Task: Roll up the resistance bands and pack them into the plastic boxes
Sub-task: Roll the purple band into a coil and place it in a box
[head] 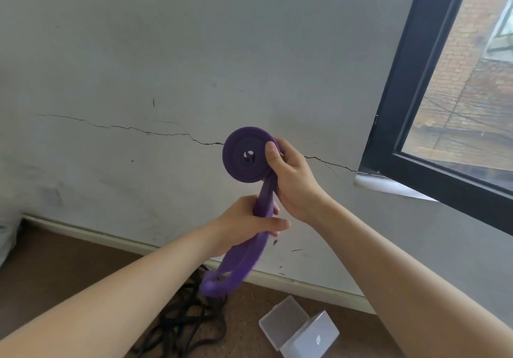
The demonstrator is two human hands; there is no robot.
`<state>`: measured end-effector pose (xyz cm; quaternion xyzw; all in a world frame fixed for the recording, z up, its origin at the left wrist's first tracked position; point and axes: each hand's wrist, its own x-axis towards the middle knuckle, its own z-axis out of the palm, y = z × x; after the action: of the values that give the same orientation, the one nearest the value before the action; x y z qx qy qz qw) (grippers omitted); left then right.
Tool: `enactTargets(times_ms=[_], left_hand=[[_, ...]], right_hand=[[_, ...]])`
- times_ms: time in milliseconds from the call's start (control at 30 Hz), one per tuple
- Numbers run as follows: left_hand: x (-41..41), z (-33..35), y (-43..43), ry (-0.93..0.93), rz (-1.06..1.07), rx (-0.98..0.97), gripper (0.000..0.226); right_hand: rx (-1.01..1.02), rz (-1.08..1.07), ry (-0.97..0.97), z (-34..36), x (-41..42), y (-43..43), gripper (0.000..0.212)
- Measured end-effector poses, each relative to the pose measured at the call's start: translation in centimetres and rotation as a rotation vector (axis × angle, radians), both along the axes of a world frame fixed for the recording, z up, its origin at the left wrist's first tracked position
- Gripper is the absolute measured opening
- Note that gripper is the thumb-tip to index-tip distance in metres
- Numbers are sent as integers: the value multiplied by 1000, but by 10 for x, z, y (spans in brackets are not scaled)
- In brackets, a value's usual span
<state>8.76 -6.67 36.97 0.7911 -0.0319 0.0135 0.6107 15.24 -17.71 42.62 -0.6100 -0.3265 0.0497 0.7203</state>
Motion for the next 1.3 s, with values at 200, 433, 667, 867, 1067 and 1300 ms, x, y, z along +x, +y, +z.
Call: enactTargets(times_ms=[200, 433, 667, 867, 1067, 1300], left_hand=[[8, -3, 29, -116, 226, 229, 25], [7, 0, 61, -22, 72, 176, 27], [8, 3, 56, 14, 30, 38, 31], [4, -9, 36, 31, -127, 185, 31], [7, 4, 80, 69, 20, 2, 28], [1, 14, 86, 58, 26, 220, 21]], right_hand=[[-51, -14, 56, 2, 7, -23, 29], [-69, 86, 153, -3, 5, -38, 36], [192, -191, 227, -6, -9, -20, 45], [392, -25, 402, 2, -16, -10, 56], [16, 100, 189, 1, -4, -34, 40], [-425, 103, -104, 5, 5, -45, 29]])
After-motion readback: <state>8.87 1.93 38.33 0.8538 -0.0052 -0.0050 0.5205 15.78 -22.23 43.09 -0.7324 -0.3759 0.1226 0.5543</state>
